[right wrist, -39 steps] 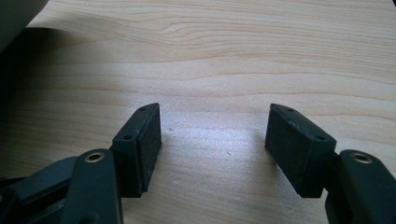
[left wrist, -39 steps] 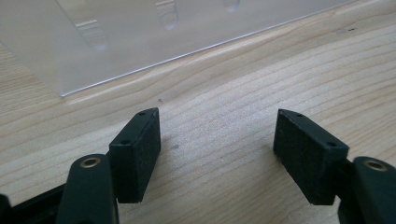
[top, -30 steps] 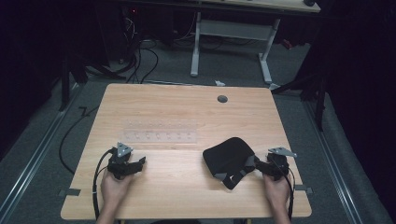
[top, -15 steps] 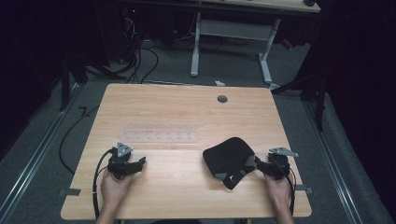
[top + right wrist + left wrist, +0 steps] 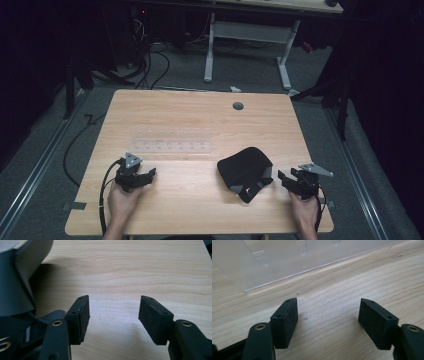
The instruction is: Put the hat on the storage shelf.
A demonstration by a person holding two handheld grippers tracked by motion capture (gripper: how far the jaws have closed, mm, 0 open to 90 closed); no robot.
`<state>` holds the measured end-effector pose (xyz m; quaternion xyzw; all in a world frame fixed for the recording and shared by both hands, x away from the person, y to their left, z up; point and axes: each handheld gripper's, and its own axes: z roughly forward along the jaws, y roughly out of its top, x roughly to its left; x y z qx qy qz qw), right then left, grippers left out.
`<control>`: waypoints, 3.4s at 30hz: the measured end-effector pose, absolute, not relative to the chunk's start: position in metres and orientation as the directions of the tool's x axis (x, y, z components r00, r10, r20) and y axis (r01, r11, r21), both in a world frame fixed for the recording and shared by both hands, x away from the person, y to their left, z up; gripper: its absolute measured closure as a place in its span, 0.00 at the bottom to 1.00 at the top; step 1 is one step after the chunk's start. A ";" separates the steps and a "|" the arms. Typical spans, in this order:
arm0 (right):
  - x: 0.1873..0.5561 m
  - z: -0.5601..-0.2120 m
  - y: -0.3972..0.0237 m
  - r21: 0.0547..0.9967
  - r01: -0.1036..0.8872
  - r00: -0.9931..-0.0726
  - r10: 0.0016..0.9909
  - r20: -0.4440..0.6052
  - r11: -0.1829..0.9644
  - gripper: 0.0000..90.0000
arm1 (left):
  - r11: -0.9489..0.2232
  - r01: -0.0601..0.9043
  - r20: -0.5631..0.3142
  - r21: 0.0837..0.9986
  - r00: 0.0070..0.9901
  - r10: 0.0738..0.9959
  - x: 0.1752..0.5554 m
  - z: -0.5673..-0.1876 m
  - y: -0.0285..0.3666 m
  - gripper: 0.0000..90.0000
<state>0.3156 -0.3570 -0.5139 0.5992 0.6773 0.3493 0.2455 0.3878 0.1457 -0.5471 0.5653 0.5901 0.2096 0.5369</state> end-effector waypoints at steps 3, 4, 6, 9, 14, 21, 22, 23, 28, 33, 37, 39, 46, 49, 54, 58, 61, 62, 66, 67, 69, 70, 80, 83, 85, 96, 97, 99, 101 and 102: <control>0.309 -0.512 -0.358 0.776 0.630 -0.169 0.980 0.101 0.029 0.48 | 0.271 0.443 -0.395 0.854 0.215 0.893 0.388 -0.547 0.146 0.36; 0.306 -0.511 -0.357 0.777 0.629 -0.169 0.980 0.104 0.026 0.48 | 0.271 0.443 -0.395 0.854 0.215 0.893 0.388 -0.547 0.146 0.36; 0.301 -0.509 -0.357 0.784 0.620 -0.175 0.979 0.107 0.025 0.48 | 0.271 0.443 -0.395 0.854 0.215 0.893 0.388 -0.547 0.146 0.36; 0.294 -0.505 -0.355 0.795 0.606 -0.190 0.976 0.103 0.034 0.48 | 0.273 0.444 -0.397 0.854 0.216 0.892 0.388 -0.547 0.146 0.36; 0.284 -0.500 -0.351 0.812 0.581 -0.212 0.974 0.086 0.055 0.48 | 0.271 0.444 -0.395 0.854 0.215 0.893 0.388 -0.547 0.146 0.36; 0.272 -0.494 -0.341 0.821 0.566 -0.258 0.961 0.095 0.071 0.47 | 0.273 0.444 -0.397 0.854 0.215 0.892 0.388 -0.547 0.146 0.36; 0.272 -0.494 -0.341 0.821 0.566 -0.258 0.961 0.095 0.071 0.47 | 0.273 0.444 -0.397 0.854 0.215 0.892 0.388 -0.547 0.146 0.36; 0.272 -0.493 -0.340 0.823 0.564 -0.264 0.960 0.093 0.075 0.47 | 0.274 0.443 -0.398 0.854 0.215 0.892 0.388 -0.547 0.146 0.36; 0.272 -0.491 -0.332 0.825 0.559 -0.293 0.951 0.099 0.086 0.45 | 0.274 0.443 -0.398 0.853 0.215 0.892 0.388 -0.547 0.146 0.36; 0.277 -0.490 -0.328 0.825 0.557 -0.312 0.945 0.098 0.098 0.44 | 0.274 0.444 -0.398 0.853 0.215 0.892 0.388 -0.547 0.146 0.36; 0.285 -0.488 -0.324 0.827 0.553 -0.338 0.935 0.107 0.105 0.44 | 0.274 0.443 -0.398 0.853 0.215 0.892 0.388 -0.547 0.145 0.36; 0.287 -0.487 -0.323 0.827 0.553 -0.344 0.932 0.110 0.106 0.44 | 0.273 0.444 -0.397 0.853 0.214 0.892 0.388 -0.547 0.146 0.36; 0.304 -0.488 -0.314 0.818 0.563 -0.372 0.920 0.123 0.118 0.43 | 0.273 0.444 -0.398 0.853 0.215 0.892 0.388 -0.547 0.145 0.35; 0.314 -0.493 -0.310 0.806 0.580 -0.376 0.916 0.137 0.118 0.42 | 0.274 0.444 -0.398 0.853 0.215 0.892 0.388 -0.547 0.145 0.35; 0.321 -0.497 -0.309 0.799 0.590 -0.377 0.914 0.148 0.114 0.42 | 0.274 0.444 -0.398 0.853 0.215 0.892 0.388 -0.547 0.145 0.35; 0.327 -0.503 -0.309 0.788 0.606 -0.384 0.908 0.166 0.112 0.42 | 0.274 0.444 -0.398 0.853 0.215 0.892 0.388 -0.547 0.145 0.35; 0.331 -0.506 -0.307 0.785 0.609 -0.392 0.903 0.174 0.114 0.44 | 0.274 0.444 -0.398 0.853 0.215 0.892 0.388 -0.547 0.145 0.35; 0.332 -0.507 -0.306 0.782 0.614 -0.393 0.901 0.185 0.107 0.45 | 0.274 0.444 -0.398 0.853 0.215 0.892 0.388 -0.547 0.145 0.35; 0.338 -0.512 -0.304 0.770 0.629 -0.398 0.895 0.201 0.106 0.48 | 0.275 0.443 -0.398 0.853 0.214 0.892 0.388 -0.547 0.145 0.35; 0.338 -0.512 -0.304 0.770 0.629 -0.398 0.895 0.201 0.106 0.48 | 0.275 0.443 -0.398 0.853 0.214 0.892 0.388 -0.547 0.145 0.35; 0.340 -0.514 -0.303 0.769 0.630 -0.403 0.893 0.202 0.110 0.49 | 0.274 0.443 -0.398 0.853 0.214 0.892 0.388 -0.547 0.145 0.35; 0.341 -0.515 -0.303 0.767 0.633 -0.407 0.889 0.213 0.106 0.50 | 0.275 0.443 -0.398 0.853 0.214 0.892 0.388 -0.547 0.145 0.35; 0.346 -0.520 -0.304 0.760 0.643 -0.408 0.882 0.236 0.094 0.57 | 0.275 0.443 -0.398 0.853 0.214 0.892 0.388 -0.547 0.145 0.35; 0.347 -0.521 -0.303 0.756 0.647 -0.419 0.876 0.239 0.104 0.64 | 0.275 0.443 -0.398 0.853 0.214 0.892 0.388 -0.547 0.145 0.35; 0.347 -0.521 -0.303 0.757 0.645 -0.424 0.873 0.240 0.106 0.66 | 0.275 0.443 -0.398 0.853 0.214 0.892 0.388 -0.547 0.145 0.35; 0.342 -0.517 -0.301 0.757 0.641 -0.463 0.850 0.251 0.125 0.82 | 0.275 0.443 -0.399 0.853 0.214 0.892 0.388 -0.547 0.145 0.35; 0.341 -0.517 -0.301 0.762 0.635 -0.466 0.849 0.247 0.126 0.83 | 0.275 0.443 -0.398 0.853 0.214 0.892 0.388 -0.547 0.145 0.35; 0.341 -0.516 -0.301 0.766 0.631 -0.470 0.848 0.246 0.127 0.85 | 0.275 0.443 -0.398 0.853 0.214 0.892 0.388 -0.547 0.145 0.35; 0.340 -0.515 -0.301 0.773 0.623 -0.476 0.842 0.254 0.119 0.87 | 0.275 0.443 -0.399 0.853 0.214 0.892 0.388 -0.547 0.145 0.35; 0.339 -0.514 -0.302 0.776 0.621 -0.479 0.838 0.262 0.112 0.90 | 0.275 0.443 -0.398 0.853 0.214 0.892 0.388 -0.547 0.145 0.35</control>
